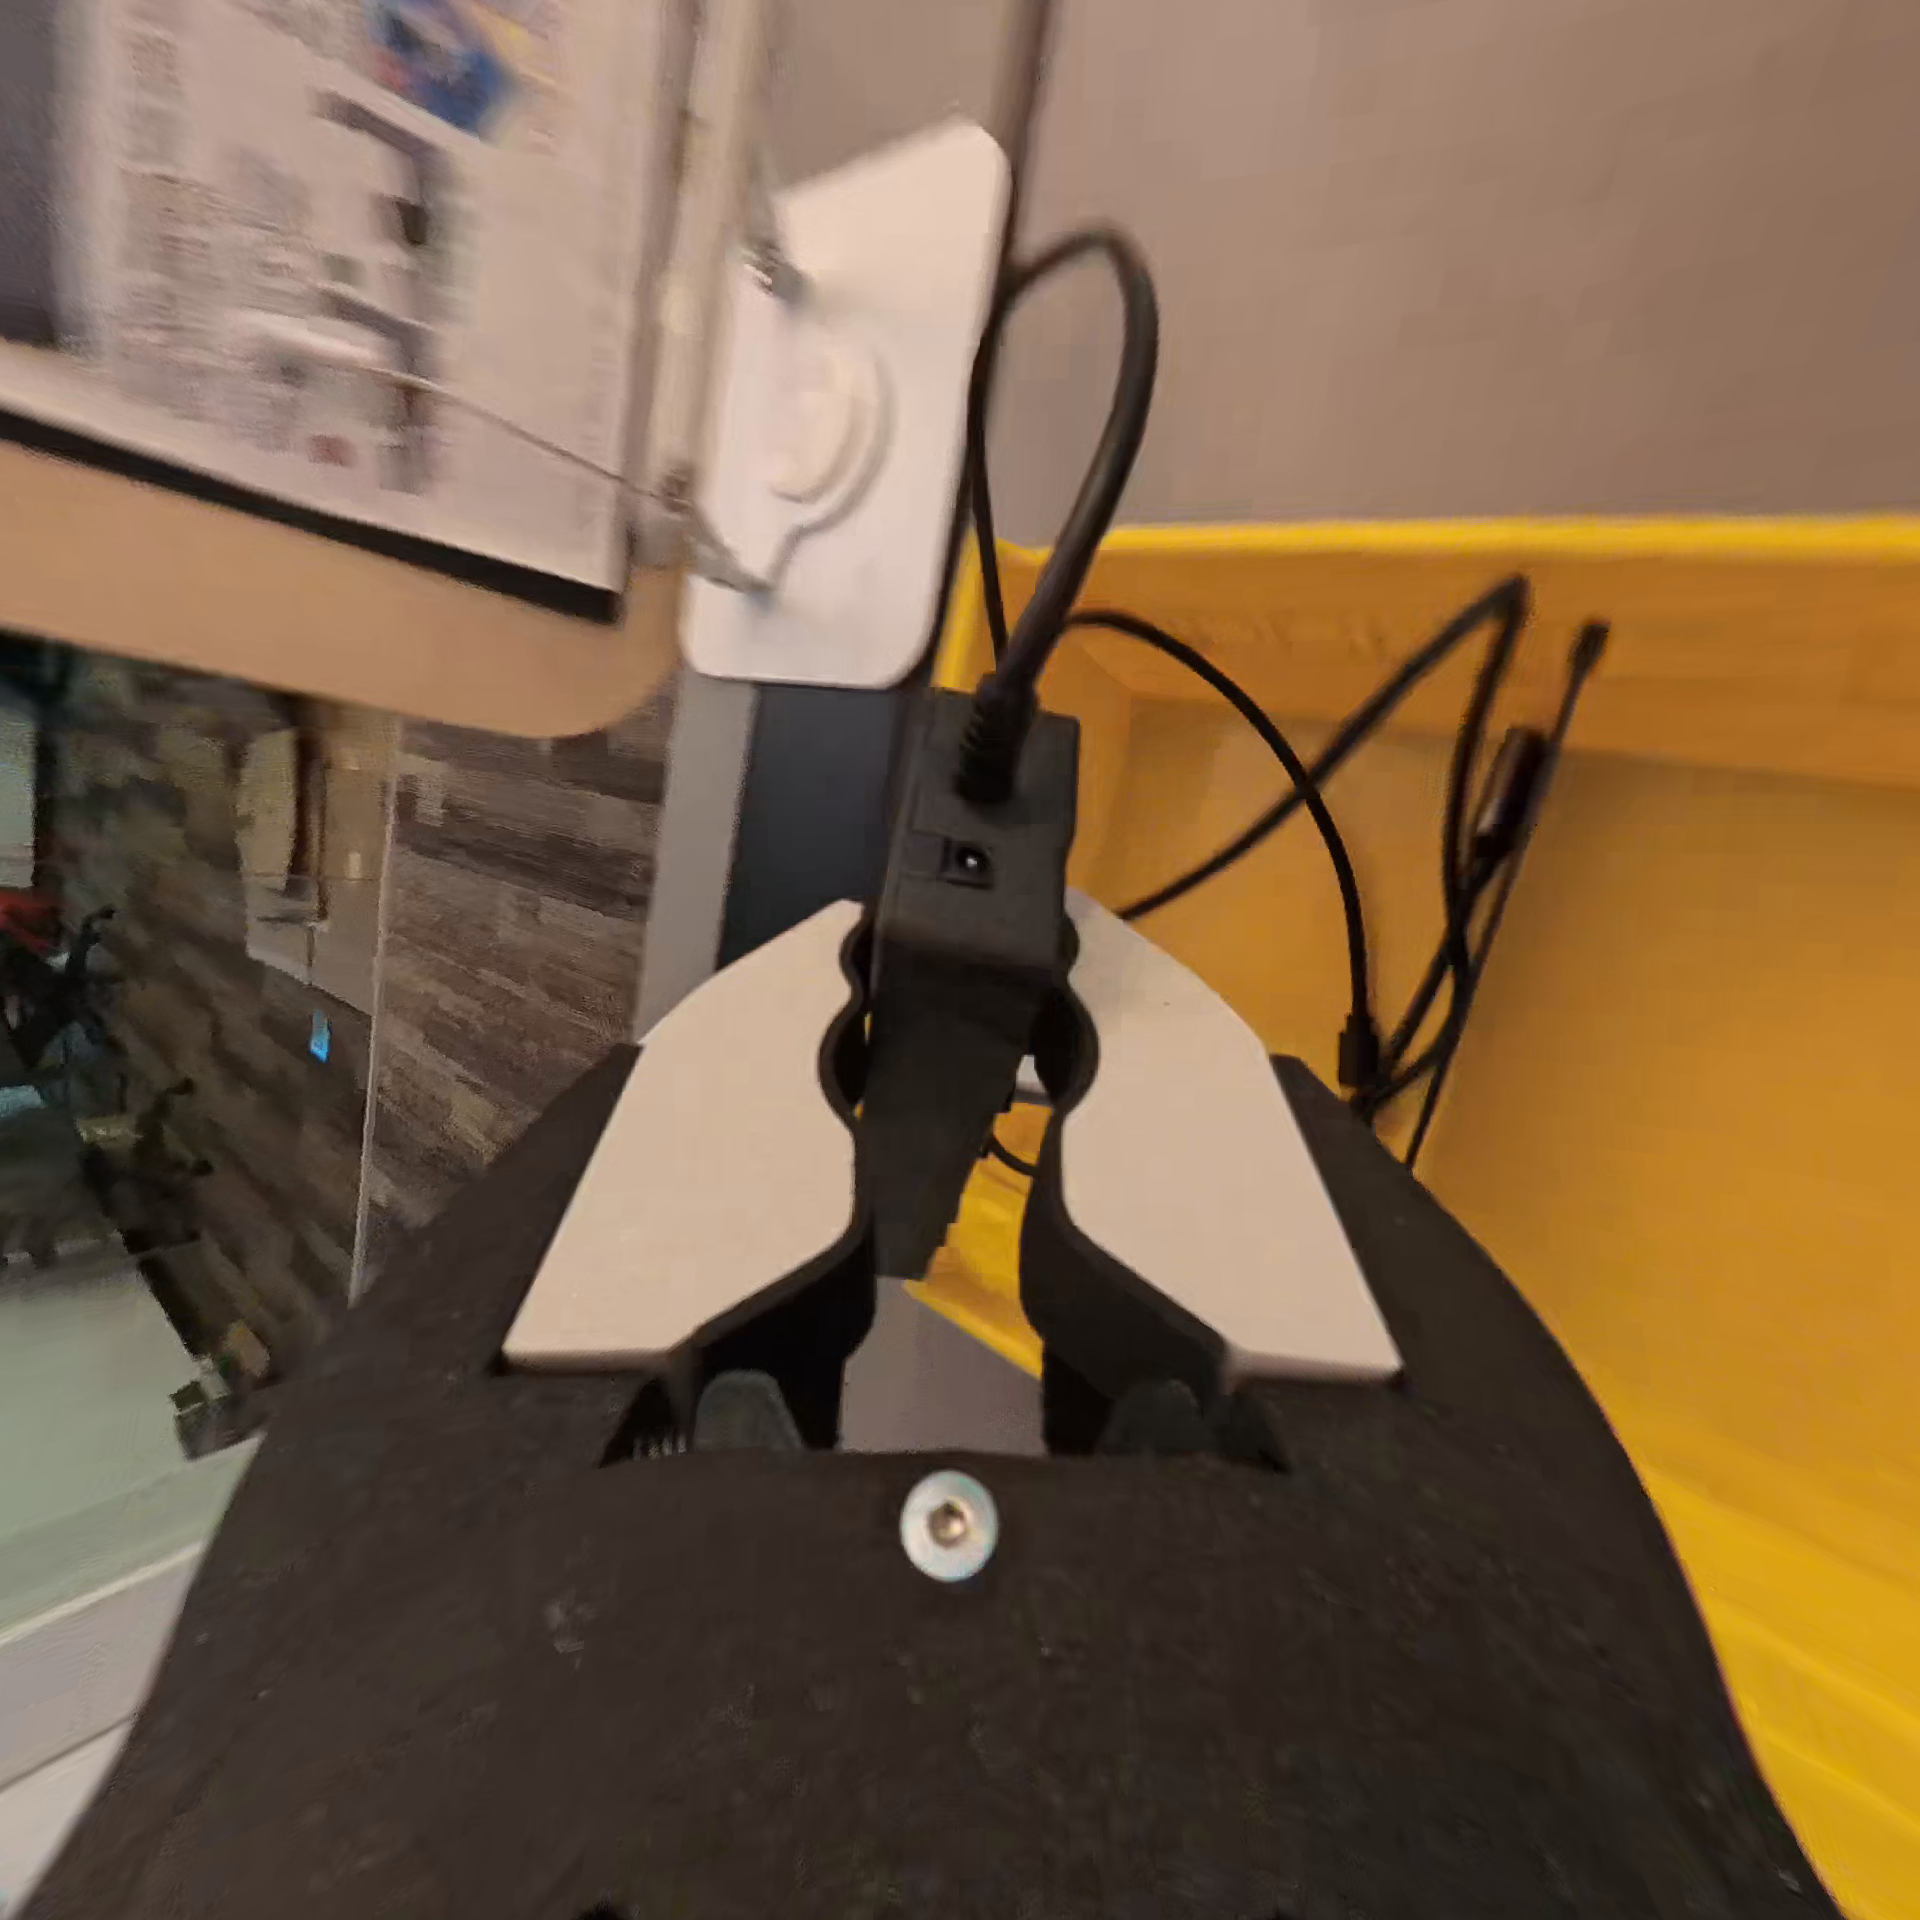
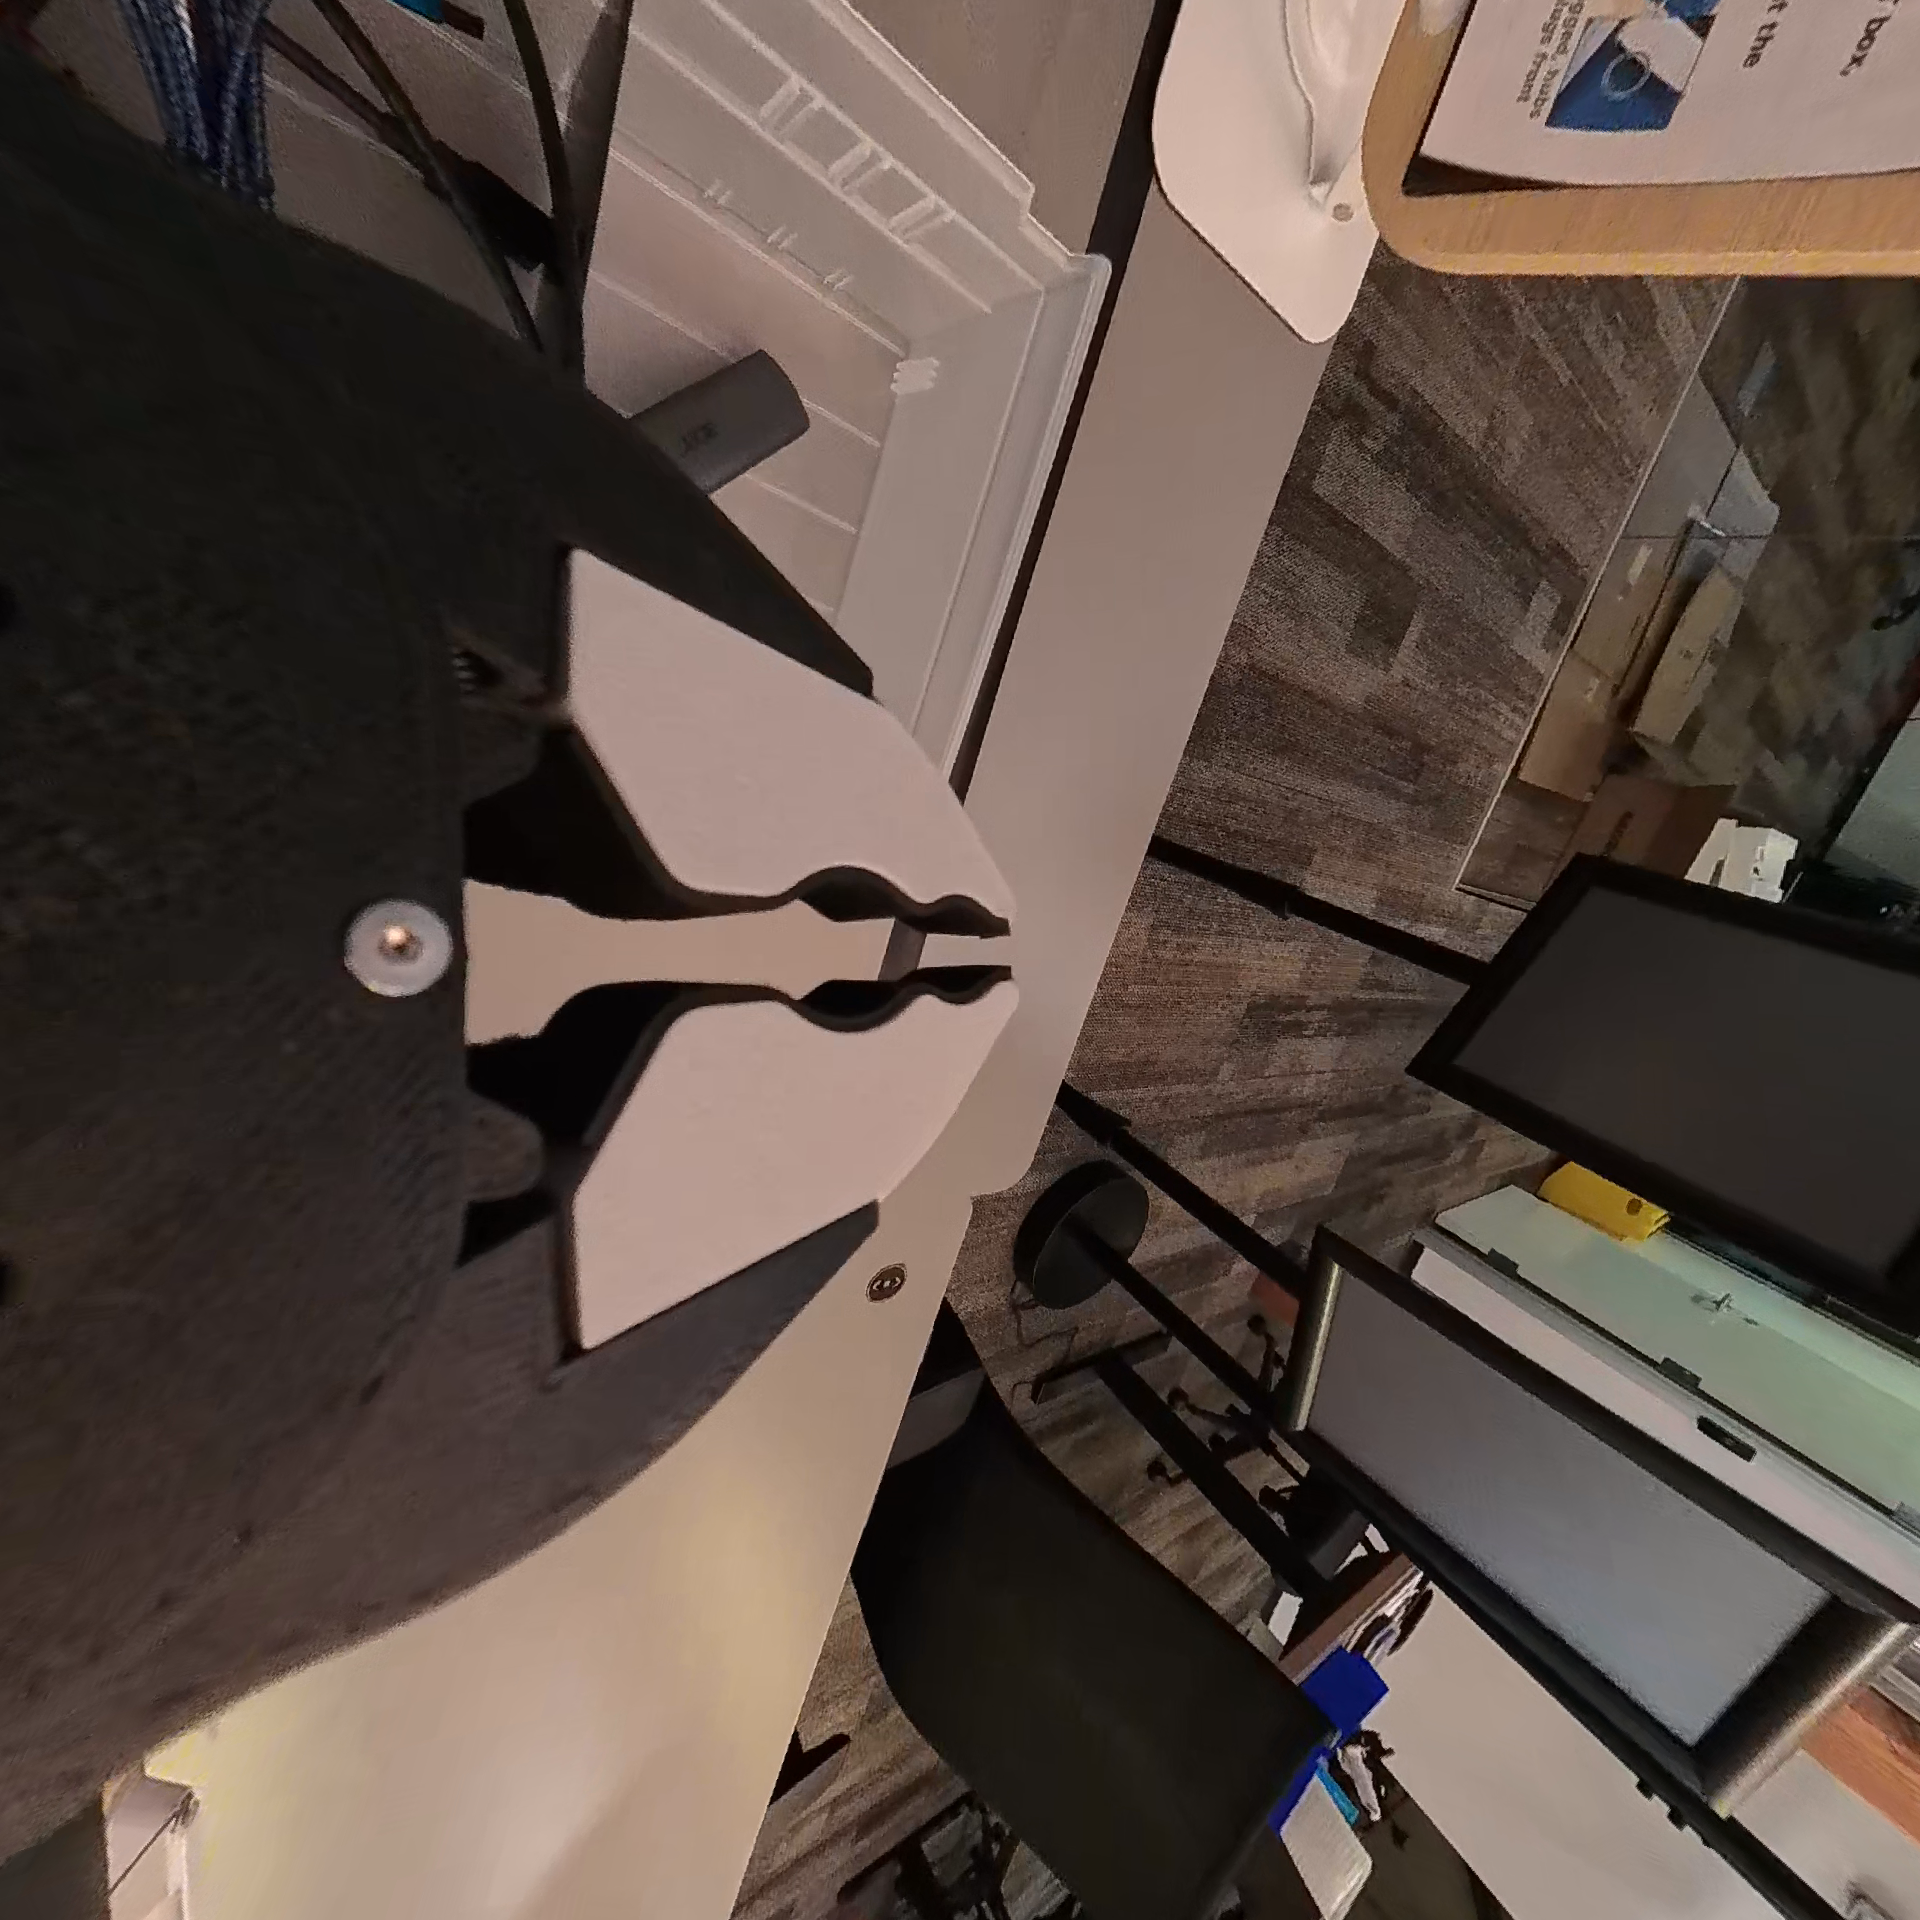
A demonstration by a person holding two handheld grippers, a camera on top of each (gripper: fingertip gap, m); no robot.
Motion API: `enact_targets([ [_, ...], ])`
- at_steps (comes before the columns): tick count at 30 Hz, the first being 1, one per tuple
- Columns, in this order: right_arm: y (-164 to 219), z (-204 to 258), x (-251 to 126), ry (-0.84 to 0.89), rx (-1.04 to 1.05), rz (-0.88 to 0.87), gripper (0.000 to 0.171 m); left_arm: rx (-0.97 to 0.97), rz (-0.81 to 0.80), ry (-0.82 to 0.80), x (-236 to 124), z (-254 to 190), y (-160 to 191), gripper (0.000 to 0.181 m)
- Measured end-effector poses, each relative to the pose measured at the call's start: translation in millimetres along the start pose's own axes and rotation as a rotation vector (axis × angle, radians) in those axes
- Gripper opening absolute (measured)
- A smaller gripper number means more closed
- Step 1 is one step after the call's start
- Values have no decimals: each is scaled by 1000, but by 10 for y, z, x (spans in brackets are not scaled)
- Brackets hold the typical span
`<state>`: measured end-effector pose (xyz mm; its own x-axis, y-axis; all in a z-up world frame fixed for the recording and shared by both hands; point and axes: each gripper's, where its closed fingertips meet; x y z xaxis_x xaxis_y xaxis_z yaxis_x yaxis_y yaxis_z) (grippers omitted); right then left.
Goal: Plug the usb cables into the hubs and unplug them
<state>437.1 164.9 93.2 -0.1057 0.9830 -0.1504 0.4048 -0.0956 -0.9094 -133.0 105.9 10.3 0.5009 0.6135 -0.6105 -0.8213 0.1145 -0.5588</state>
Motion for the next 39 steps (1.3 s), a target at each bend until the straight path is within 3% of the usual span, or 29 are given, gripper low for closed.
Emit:
enact_targets([
  [4,-70,58,-27,-27,-2,-23,6,-151,-151,-115,-371,250,-297,28],
  [12,-265,384,-67,-107,-26,-81,7,-314,-205,-252,-925,458,-856,28],
  [18,-559,809,-191,-262,19,-184,11,-322,-220,-316,-1269,524,-1582,28],
  [25,-869,1315,-437,-474,49,-293,12,-428,-365,-293,-1603,548,-2499,28],
  [31,-1229,1932,-896,-887,239,-483,14,-527,-544,-170,-1629,309,-3206,28],
  [35,-1463,2281,-1407,-1207,306,-671,22,-580,-659,-66,-1553,111,-3592,27],
  [39,-1575,2470,-1777,-1352,315,-778,31,-622,-720,25,-1410,-65,-3848,27],
])
Point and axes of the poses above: each gripper's, where its closed fingertips meet, x out along the fingers, y out of its underside, z = x × y across the jaws, and after that the axes turned 10 degrees about -z, right-handed
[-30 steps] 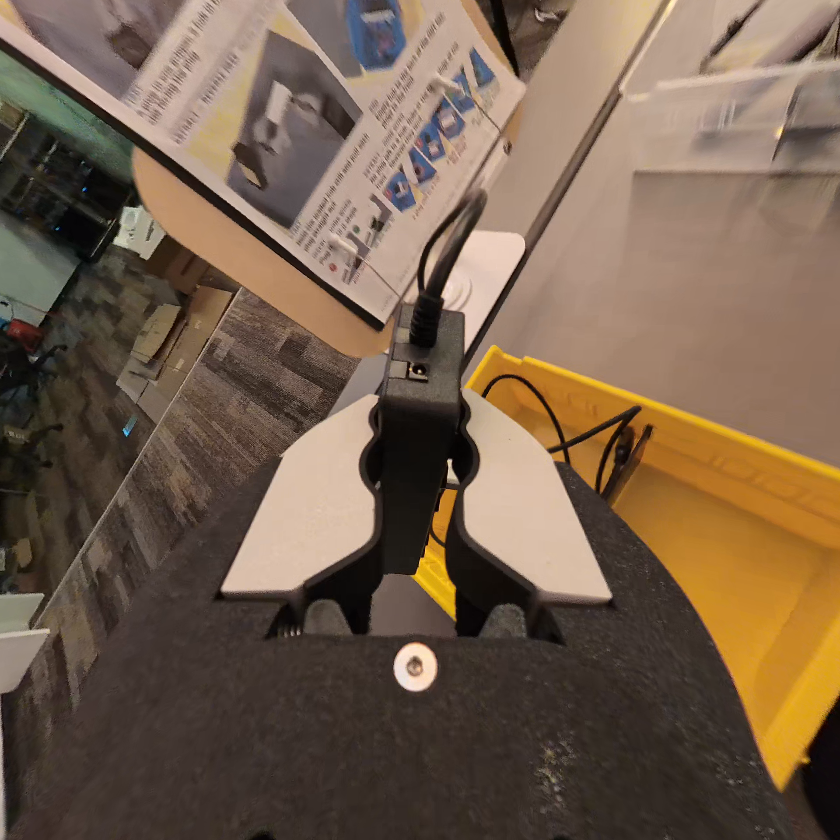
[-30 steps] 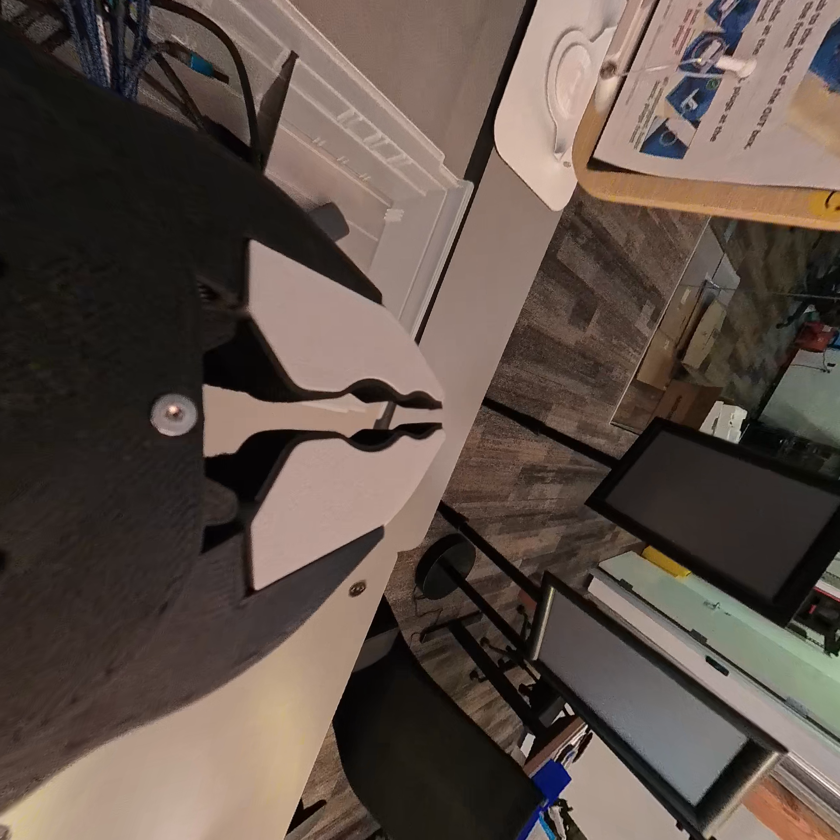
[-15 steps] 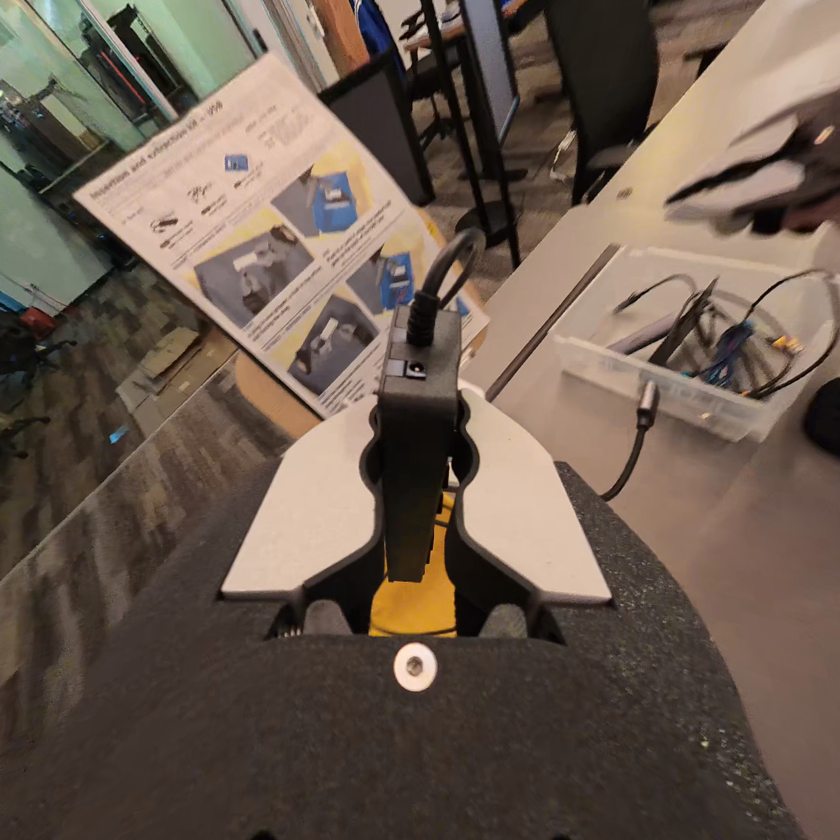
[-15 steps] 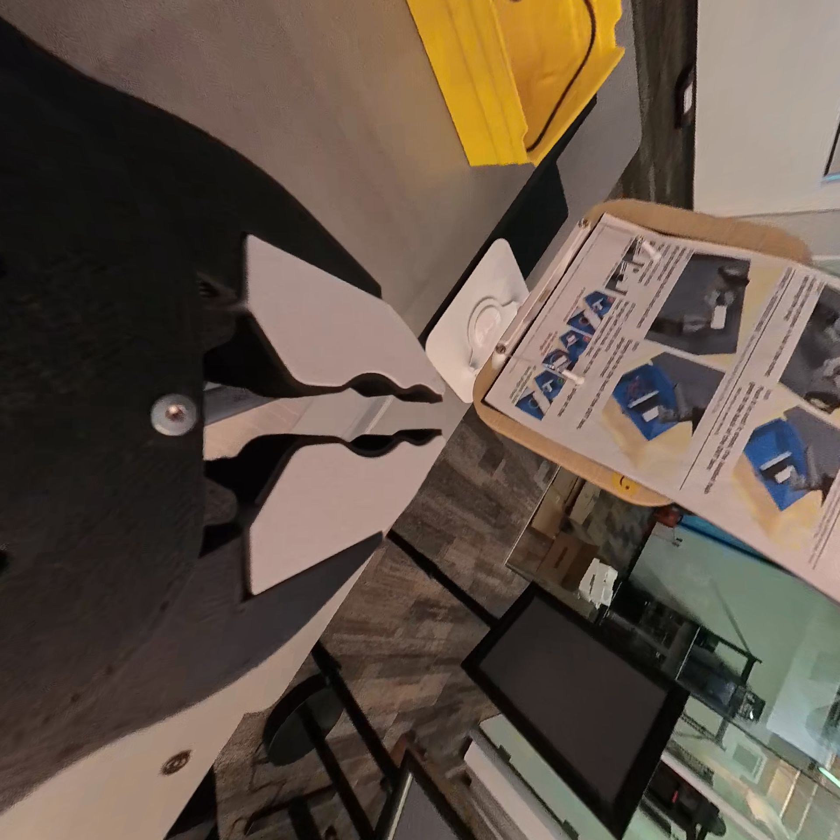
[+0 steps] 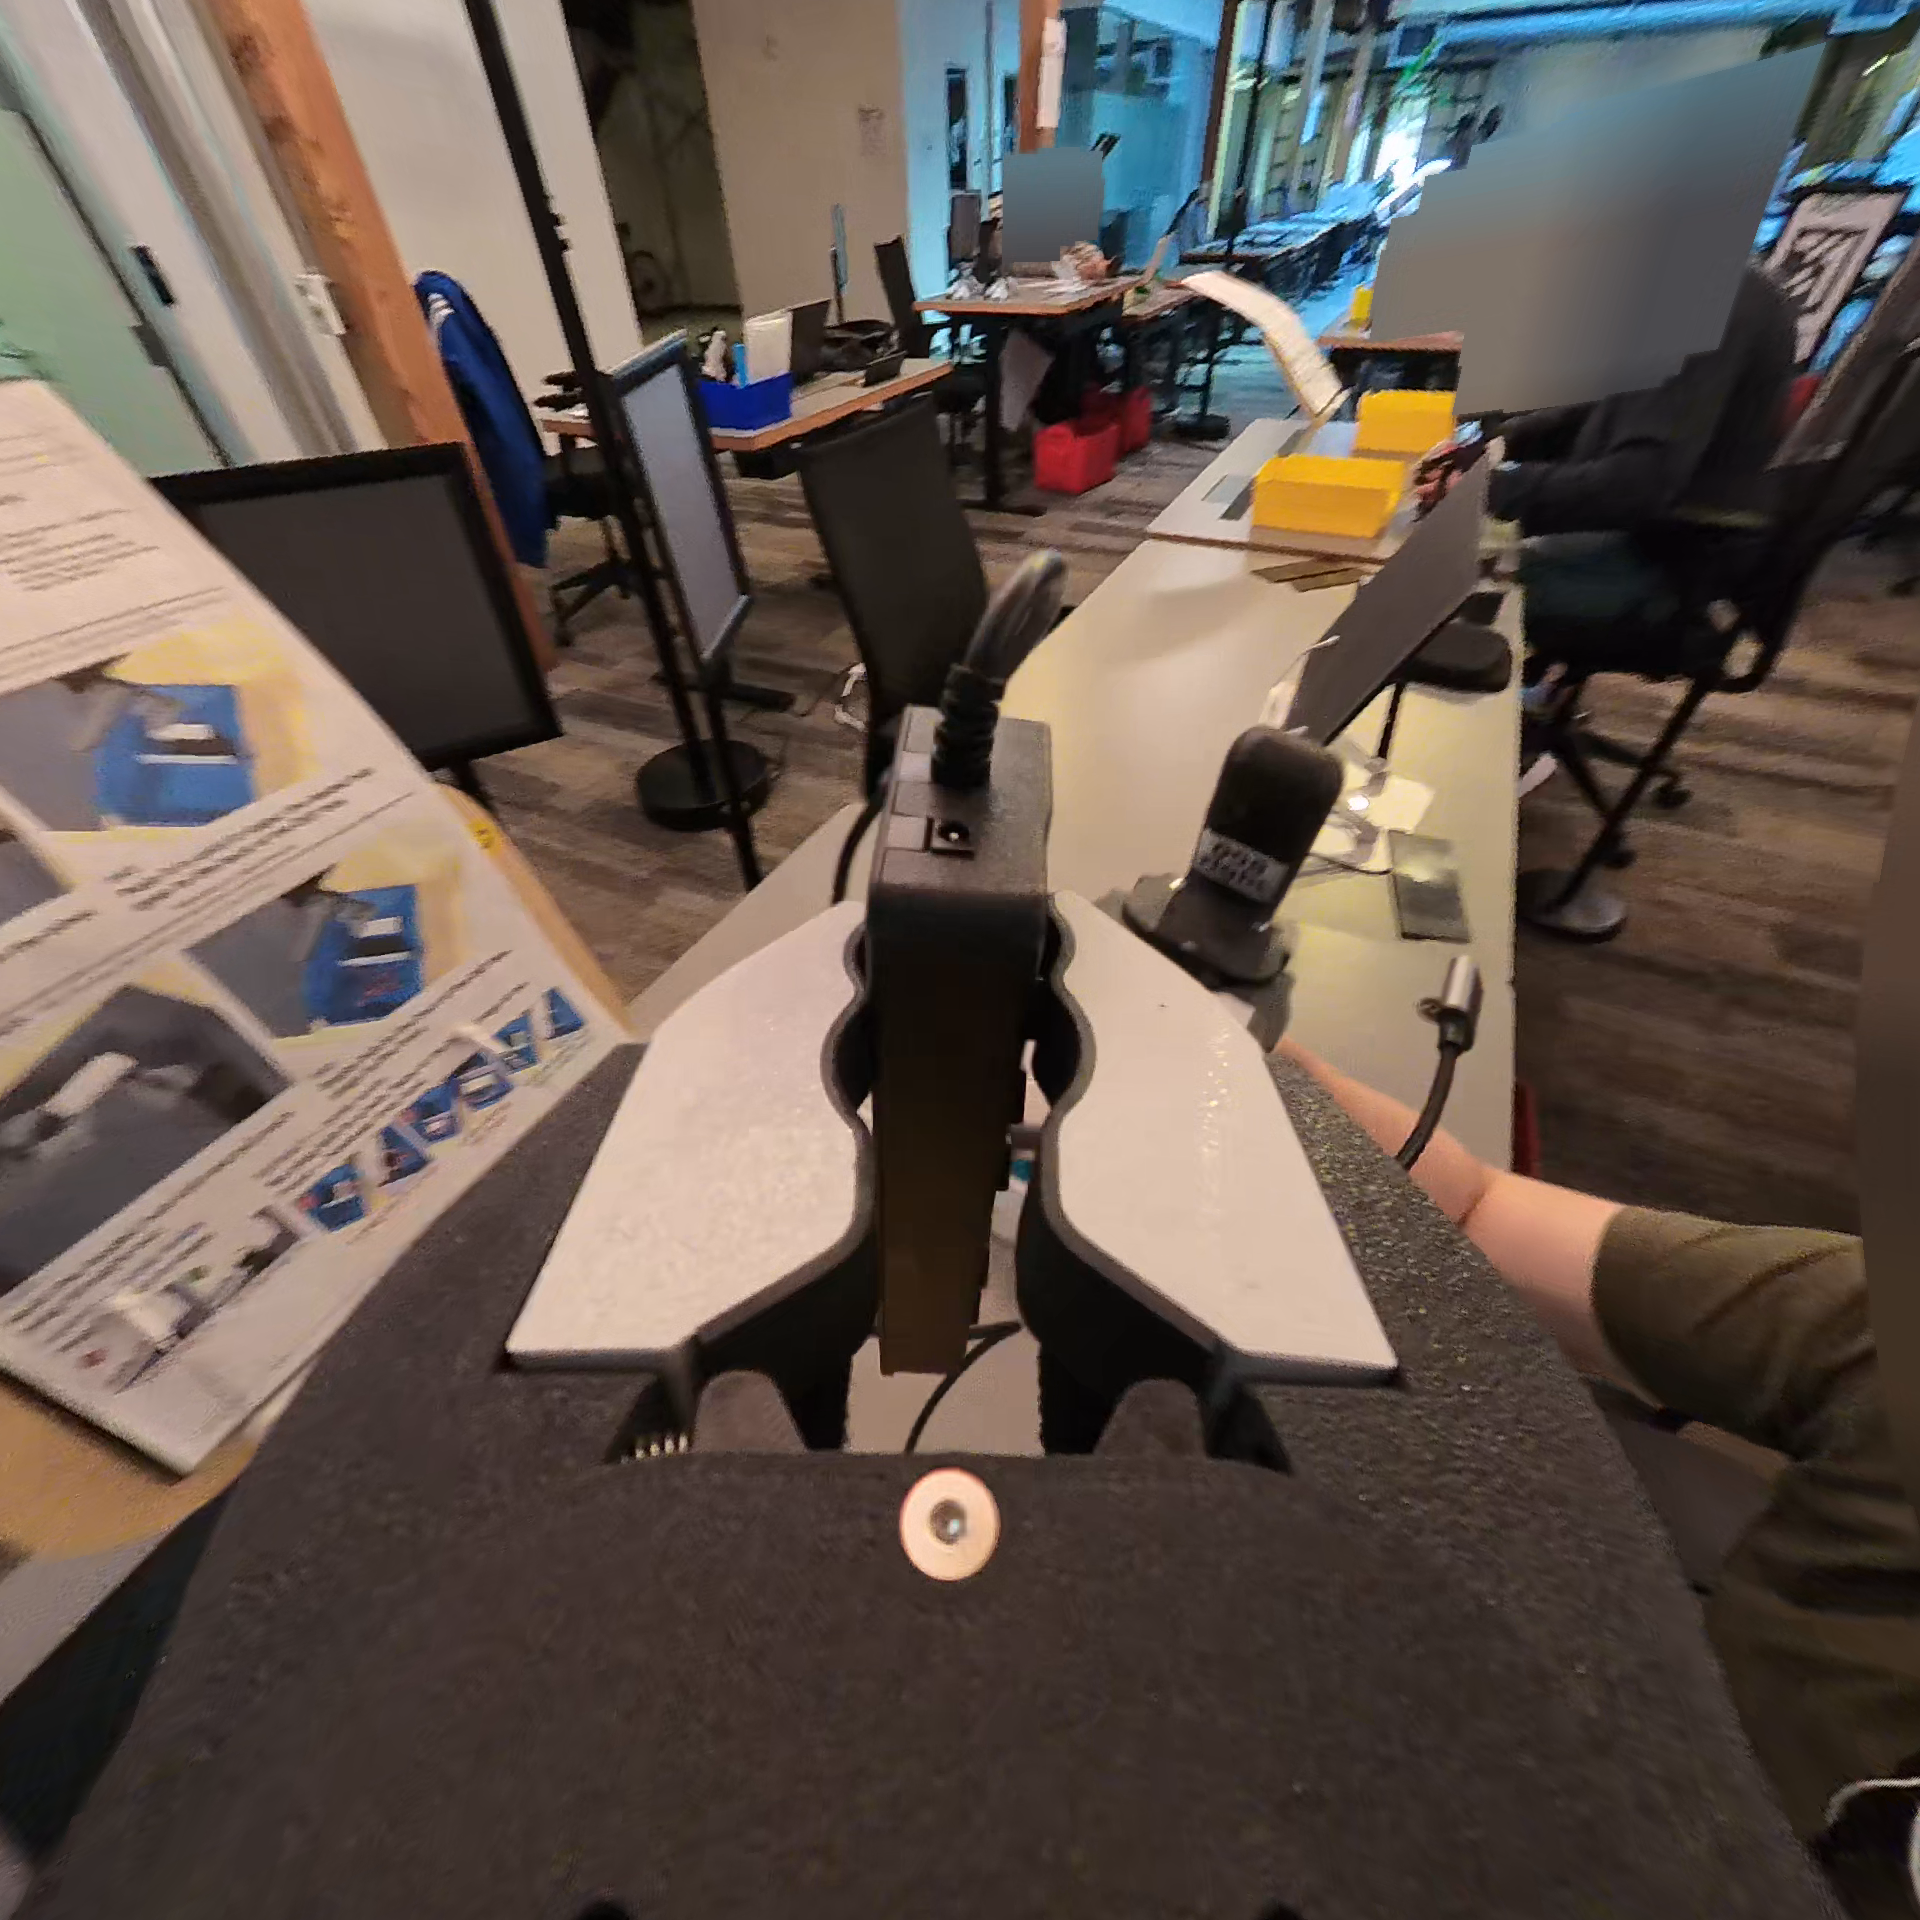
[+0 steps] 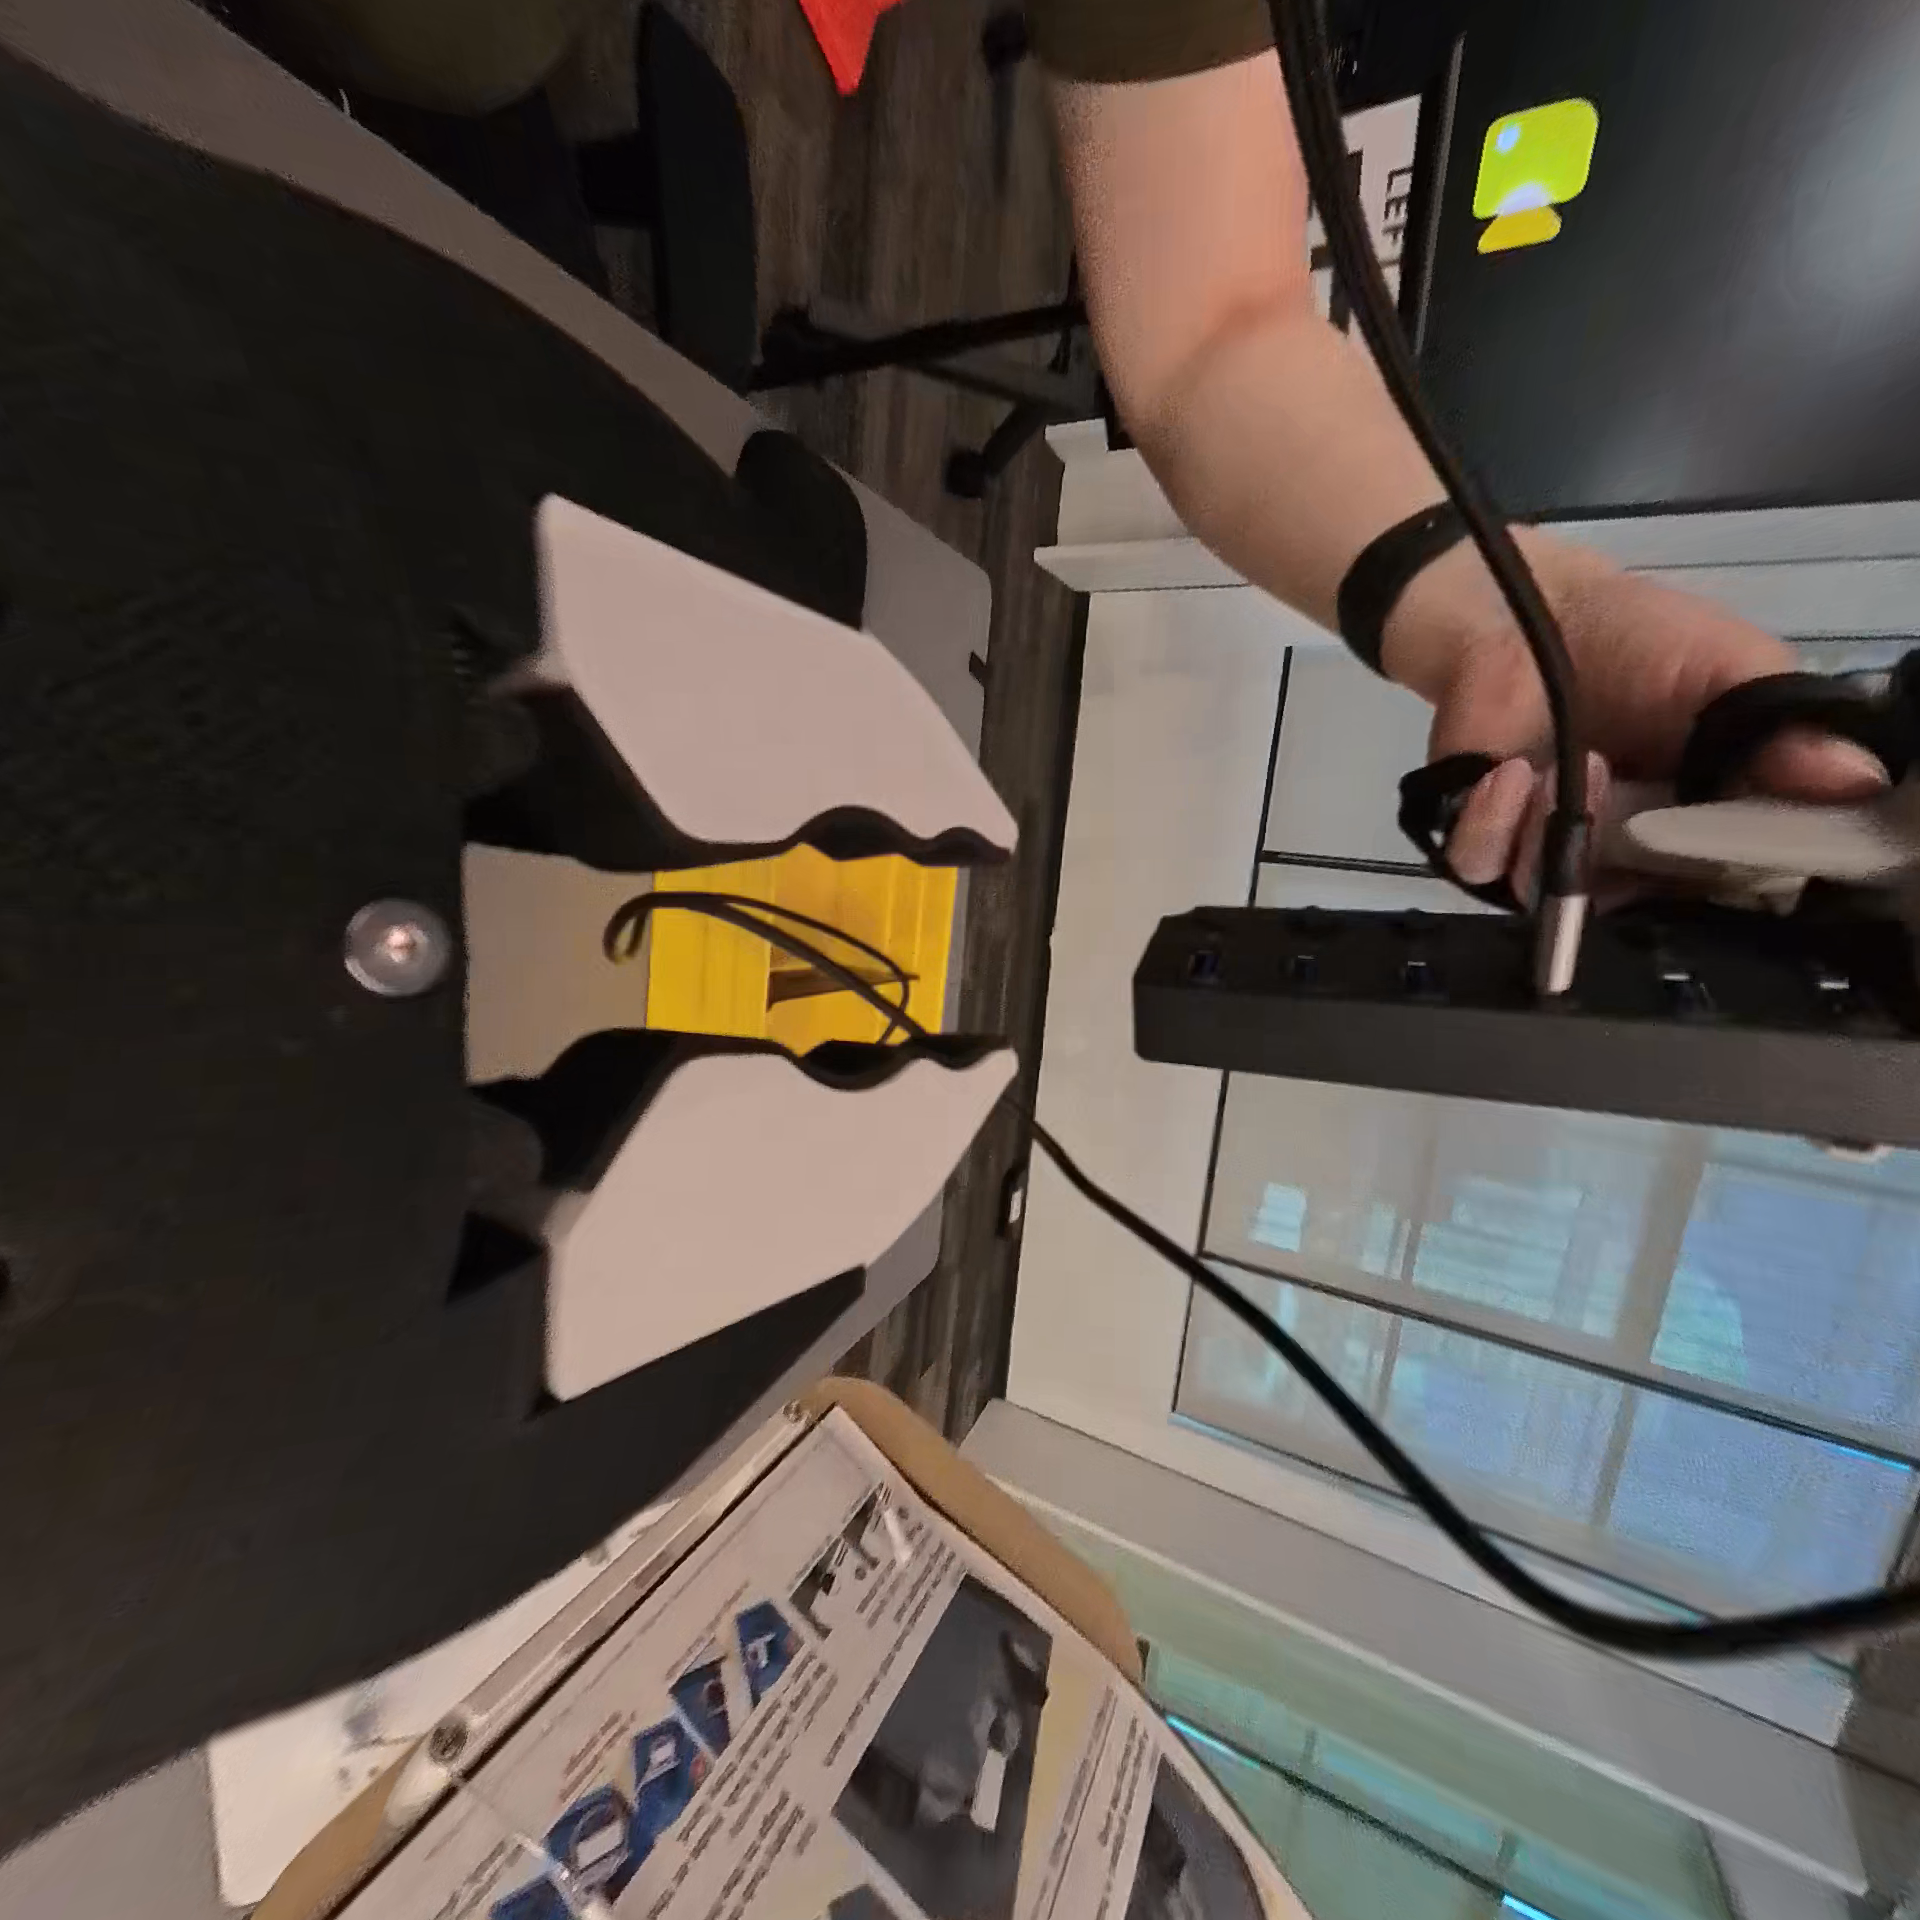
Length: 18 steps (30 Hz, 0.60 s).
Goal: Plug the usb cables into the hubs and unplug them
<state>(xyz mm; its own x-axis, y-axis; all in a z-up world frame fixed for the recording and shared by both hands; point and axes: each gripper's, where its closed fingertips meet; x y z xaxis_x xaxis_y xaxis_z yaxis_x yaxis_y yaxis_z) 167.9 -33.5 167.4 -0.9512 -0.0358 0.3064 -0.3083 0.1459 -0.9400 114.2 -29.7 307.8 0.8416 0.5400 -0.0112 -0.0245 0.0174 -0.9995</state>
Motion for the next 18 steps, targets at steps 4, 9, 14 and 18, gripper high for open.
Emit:
enact_targets([
  [4,-33,26,73,17,37,-58,55,-56,-14,86,205,-221,65,27],
  [9,-133,192,116,-112,198,-168,53,-73,-8,141,423,-372,195,27],
  [14,-39,147,186,-81,208,-169,53,-93,11,179,547,-439,355,26],
  [18,156,180,304,-101,252,-132,46,-89,27,202,607,-489,447,26],
])
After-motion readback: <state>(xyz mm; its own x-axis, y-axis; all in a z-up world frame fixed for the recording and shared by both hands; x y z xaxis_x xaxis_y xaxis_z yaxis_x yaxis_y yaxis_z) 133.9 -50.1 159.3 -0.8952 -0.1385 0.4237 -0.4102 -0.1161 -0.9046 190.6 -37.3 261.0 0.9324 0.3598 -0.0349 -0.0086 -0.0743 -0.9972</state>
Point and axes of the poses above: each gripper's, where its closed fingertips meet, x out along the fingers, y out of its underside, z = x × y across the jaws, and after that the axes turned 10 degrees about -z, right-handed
